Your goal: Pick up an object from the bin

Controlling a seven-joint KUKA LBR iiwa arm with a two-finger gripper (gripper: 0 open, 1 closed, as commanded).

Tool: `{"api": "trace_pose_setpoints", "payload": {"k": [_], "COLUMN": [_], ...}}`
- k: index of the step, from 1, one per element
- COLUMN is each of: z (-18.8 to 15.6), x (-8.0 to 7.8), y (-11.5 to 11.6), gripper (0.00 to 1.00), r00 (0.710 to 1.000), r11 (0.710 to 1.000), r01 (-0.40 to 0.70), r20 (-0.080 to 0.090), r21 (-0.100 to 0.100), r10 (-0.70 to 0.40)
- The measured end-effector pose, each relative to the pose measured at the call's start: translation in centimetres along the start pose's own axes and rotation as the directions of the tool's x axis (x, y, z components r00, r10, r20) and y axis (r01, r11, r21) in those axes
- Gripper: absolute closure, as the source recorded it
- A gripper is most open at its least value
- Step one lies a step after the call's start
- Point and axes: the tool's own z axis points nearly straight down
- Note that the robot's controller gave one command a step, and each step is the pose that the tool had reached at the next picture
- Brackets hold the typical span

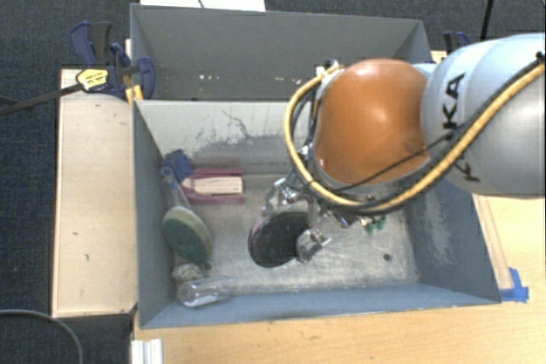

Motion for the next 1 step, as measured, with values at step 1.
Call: {"api": "trace_pose_setpoints", "payload": {"k": [1], "z": [-1.04], "x": [-3.08], "y": [1.67], "gripper": [1.00], "r00": [0.919], "r11": [0.919], "r01": [0.394], "r20": [-0.002], "r21": [-0.004], "r10": [-0.394]}}
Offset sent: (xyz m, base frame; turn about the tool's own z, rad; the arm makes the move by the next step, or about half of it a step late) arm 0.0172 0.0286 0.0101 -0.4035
